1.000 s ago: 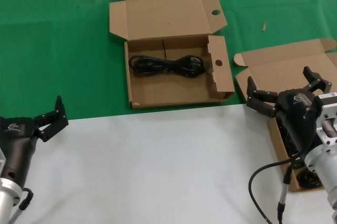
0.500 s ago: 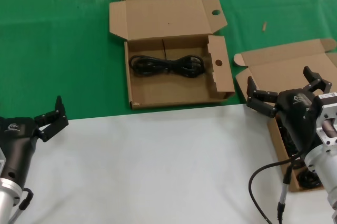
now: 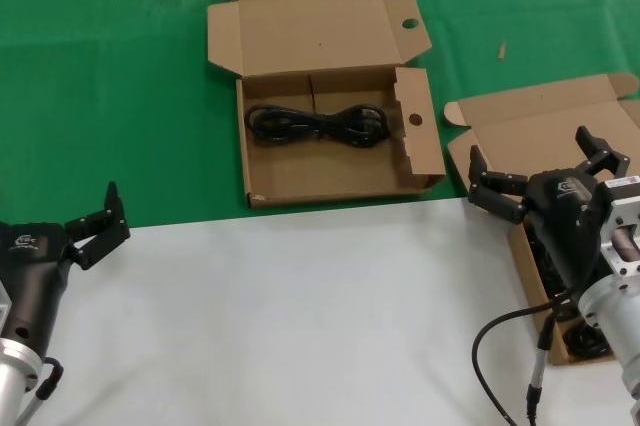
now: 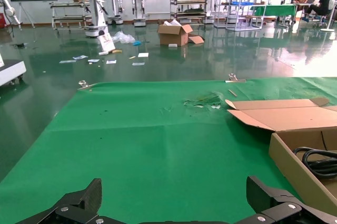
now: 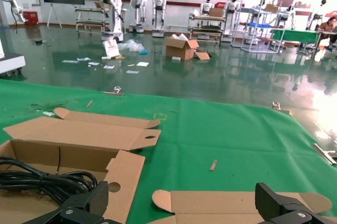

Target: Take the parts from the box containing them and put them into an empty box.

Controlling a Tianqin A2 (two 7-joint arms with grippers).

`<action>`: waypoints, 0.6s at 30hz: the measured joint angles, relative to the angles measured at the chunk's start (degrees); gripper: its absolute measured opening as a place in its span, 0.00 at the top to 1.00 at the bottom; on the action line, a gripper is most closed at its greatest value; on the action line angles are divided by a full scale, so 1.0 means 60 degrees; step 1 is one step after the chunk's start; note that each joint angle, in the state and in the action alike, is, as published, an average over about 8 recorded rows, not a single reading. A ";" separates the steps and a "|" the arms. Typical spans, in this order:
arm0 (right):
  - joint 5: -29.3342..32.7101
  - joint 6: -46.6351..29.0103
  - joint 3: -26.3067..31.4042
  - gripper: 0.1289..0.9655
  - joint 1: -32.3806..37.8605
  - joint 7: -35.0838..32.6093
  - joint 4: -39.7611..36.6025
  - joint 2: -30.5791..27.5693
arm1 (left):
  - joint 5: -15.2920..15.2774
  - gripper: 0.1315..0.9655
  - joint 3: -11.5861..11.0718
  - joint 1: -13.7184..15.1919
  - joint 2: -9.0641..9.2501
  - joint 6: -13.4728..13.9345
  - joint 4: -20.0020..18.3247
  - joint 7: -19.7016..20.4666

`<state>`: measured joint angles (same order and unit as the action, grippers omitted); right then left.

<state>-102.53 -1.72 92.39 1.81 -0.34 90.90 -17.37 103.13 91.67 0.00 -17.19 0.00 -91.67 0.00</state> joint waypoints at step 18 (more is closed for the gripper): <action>0.0000 0.0000 0.0000 0.00 0.0000 0.0000 0.0000 0.0000 | 0.0000 0.00 0.0000 0.0000 0.0000 0.0000 0.0000 0.0000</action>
<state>-102.53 -1.72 92.39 1.81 -0.34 90.90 -17.37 103.13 91.67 0.00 -17.19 0.00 -91.67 0.00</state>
